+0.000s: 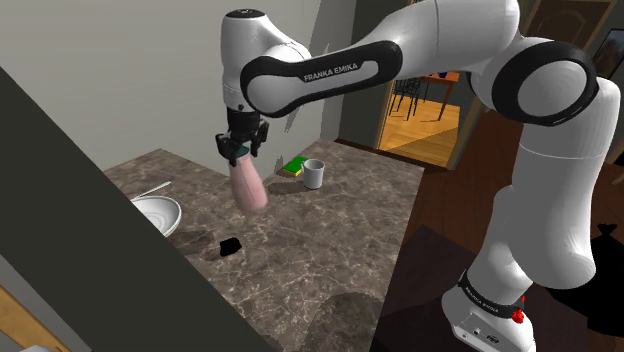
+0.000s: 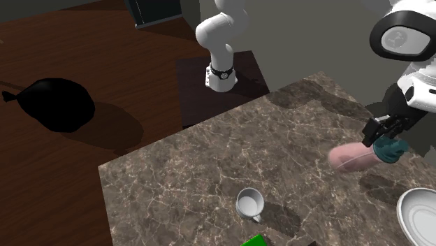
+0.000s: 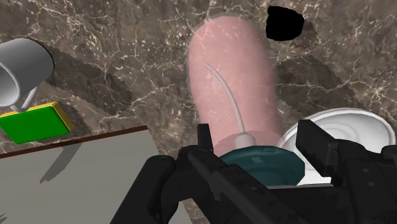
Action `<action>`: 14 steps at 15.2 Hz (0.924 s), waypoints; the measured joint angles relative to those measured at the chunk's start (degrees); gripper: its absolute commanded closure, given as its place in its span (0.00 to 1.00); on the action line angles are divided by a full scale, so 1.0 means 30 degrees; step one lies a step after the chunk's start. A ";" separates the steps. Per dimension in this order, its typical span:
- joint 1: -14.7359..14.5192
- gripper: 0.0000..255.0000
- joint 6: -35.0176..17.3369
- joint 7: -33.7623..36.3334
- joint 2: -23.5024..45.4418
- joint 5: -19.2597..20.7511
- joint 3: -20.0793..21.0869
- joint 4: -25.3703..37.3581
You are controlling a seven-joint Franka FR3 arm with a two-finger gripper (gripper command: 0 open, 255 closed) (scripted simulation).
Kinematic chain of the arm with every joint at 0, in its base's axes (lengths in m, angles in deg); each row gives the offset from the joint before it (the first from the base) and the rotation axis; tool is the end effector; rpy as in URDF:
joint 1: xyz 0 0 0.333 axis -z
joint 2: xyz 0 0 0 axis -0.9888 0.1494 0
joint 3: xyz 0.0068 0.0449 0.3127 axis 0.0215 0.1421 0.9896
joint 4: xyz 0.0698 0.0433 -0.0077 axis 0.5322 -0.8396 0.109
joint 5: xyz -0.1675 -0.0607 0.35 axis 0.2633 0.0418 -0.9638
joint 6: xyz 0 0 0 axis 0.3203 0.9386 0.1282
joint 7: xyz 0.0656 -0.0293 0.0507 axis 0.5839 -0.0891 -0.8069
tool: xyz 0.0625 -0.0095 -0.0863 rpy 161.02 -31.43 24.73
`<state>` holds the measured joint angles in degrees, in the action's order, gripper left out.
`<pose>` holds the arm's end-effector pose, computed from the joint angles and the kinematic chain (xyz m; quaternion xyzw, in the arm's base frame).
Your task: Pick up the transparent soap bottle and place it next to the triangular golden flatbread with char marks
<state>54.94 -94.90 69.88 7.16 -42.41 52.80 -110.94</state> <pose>0.5794 0.3173 0.4948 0.9925 0.0373 0.1140 0.0235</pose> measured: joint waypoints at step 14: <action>0.0009 1.00 -0.3230 0.0610 0.0758 0.0377 -0.0106 -0.2513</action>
<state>54.97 -104.59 71.71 9.43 -41.28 52.48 -118.48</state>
